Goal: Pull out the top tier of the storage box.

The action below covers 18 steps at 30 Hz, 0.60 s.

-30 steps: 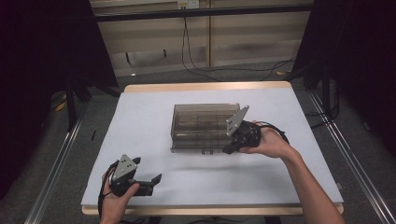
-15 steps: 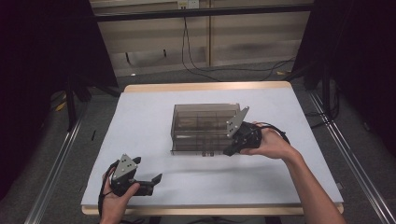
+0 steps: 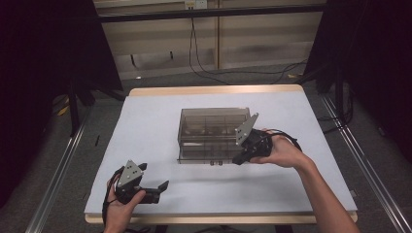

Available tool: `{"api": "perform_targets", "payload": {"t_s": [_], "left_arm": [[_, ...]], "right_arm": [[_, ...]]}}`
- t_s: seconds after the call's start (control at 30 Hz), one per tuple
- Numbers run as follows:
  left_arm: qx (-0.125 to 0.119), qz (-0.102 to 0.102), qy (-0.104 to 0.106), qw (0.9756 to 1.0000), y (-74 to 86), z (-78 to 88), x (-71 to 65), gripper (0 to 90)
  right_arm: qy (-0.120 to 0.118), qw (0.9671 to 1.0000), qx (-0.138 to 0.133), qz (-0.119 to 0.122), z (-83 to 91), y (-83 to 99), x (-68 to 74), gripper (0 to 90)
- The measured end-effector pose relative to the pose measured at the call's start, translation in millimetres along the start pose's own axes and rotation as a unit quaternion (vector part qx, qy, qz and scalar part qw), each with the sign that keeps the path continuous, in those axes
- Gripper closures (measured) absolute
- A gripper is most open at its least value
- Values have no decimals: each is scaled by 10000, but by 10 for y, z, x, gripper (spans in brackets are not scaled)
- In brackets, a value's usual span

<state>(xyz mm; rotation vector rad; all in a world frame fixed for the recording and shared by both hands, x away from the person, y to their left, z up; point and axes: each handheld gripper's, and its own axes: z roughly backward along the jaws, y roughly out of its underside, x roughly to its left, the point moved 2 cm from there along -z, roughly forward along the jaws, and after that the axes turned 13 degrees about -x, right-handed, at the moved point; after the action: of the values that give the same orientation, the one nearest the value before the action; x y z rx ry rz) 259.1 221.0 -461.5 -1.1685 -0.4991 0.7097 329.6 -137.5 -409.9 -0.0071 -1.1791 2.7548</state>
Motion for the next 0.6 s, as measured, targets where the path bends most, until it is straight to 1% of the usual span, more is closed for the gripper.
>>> {"api": "perform_targets", "payload": {"t_s": [0.1,0.2,0.4,0.43,0.6], "left_arm": [[-7,-10,-1,10000,-2,2,0,31],[-6,-4,-7,10000,-1,1,1,31],[-5,-26,-26,10000,-3,6,4,31],[-6,0,-6,10000,-2,3,1,31],[1,-6,0,10000,0,1,0,31]], "right_arm": [[-27,10000,22,-31,-2,-1,21,888],[-21,10000,67,6,-2,-6,39,888],[-60,10000,50,-27,-15,4,40,881],[-69,10000,54,-21,-16,4,43,881],[-84,9999,65,-53,-12,8,58,879]]}}
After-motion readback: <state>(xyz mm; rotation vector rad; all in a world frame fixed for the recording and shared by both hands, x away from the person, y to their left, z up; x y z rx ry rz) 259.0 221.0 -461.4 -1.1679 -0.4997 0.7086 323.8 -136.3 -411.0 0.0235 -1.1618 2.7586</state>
